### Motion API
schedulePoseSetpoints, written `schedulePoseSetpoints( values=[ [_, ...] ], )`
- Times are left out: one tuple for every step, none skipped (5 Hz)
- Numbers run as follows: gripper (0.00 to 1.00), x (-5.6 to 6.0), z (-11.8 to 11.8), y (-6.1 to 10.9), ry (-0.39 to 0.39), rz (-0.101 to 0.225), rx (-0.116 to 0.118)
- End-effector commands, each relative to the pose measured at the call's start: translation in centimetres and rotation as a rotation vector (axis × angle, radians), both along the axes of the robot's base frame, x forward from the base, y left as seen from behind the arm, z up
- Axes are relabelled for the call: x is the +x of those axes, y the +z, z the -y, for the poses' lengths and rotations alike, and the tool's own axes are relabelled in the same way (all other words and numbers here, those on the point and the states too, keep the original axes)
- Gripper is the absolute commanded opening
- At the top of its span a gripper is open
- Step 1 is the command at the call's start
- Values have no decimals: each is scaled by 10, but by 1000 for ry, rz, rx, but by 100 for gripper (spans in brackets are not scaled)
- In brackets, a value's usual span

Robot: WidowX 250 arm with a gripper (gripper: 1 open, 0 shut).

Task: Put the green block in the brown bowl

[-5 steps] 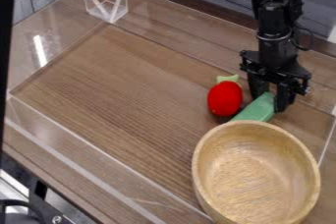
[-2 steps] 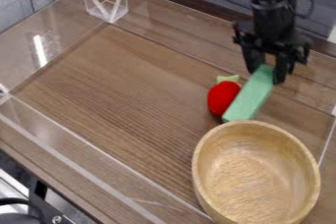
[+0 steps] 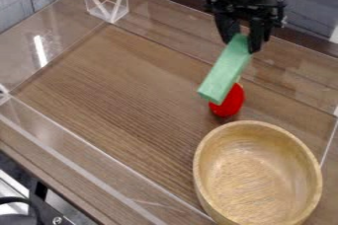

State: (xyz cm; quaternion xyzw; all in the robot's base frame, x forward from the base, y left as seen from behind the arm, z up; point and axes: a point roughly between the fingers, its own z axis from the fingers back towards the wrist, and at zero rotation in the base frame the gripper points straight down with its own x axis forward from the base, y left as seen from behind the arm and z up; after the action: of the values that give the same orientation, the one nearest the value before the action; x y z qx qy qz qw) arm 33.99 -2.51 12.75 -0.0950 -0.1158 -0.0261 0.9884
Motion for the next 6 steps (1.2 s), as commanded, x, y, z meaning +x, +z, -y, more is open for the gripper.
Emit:
schedulePoseSetpoints(
  values=[
    [0, 12, -1, 19, 41, 77, 7],
    [0, 25, 4, 8, -7, 83, 8],
    [0, 35, 7, -2, -56, 88, 8],
    [0, 35, -3, -18, -47, 97, 9],
    [0, 31, -15, -31, -37, 108, 10],
    [0, 31, -21, -26, -18, 109, 12]
  ],
)
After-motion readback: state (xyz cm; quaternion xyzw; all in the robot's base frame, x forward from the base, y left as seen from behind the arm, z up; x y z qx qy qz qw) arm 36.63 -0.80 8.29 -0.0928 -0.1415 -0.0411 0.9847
